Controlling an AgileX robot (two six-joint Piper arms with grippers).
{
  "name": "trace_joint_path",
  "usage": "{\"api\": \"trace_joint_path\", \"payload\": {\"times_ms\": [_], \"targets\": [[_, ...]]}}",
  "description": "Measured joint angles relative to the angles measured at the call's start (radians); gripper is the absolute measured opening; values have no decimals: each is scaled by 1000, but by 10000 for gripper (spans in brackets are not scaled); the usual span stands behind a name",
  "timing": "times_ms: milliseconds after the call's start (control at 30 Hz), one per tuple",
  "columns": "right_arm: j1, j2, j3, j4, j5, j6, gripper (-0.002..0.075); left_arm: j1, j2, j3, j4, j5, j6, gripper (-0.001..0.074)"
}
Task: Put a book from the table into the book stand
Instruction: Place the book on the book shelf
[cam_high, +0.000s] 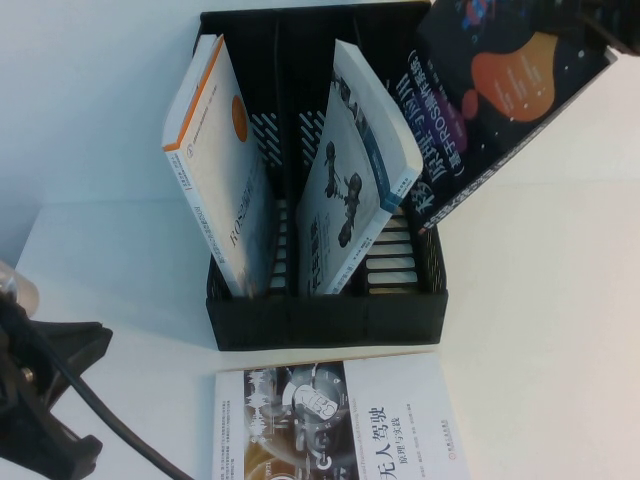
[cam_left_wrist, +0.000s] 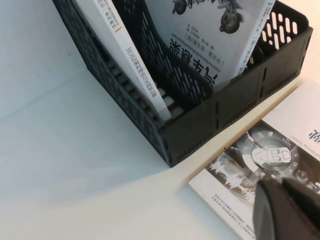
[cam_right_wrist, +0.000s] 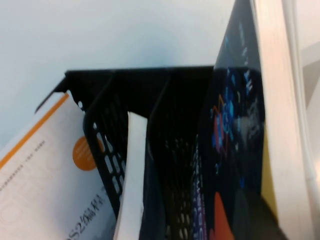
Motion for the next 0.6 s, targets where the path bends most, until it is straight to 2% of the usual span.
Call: {"api": "trace_joint_path", "payload": {"times_ms": [600], "targets": [[2, 146, -8, 10, 46, -10, 176, 0, 0, 0, -2, 0, 0, -4]]}}
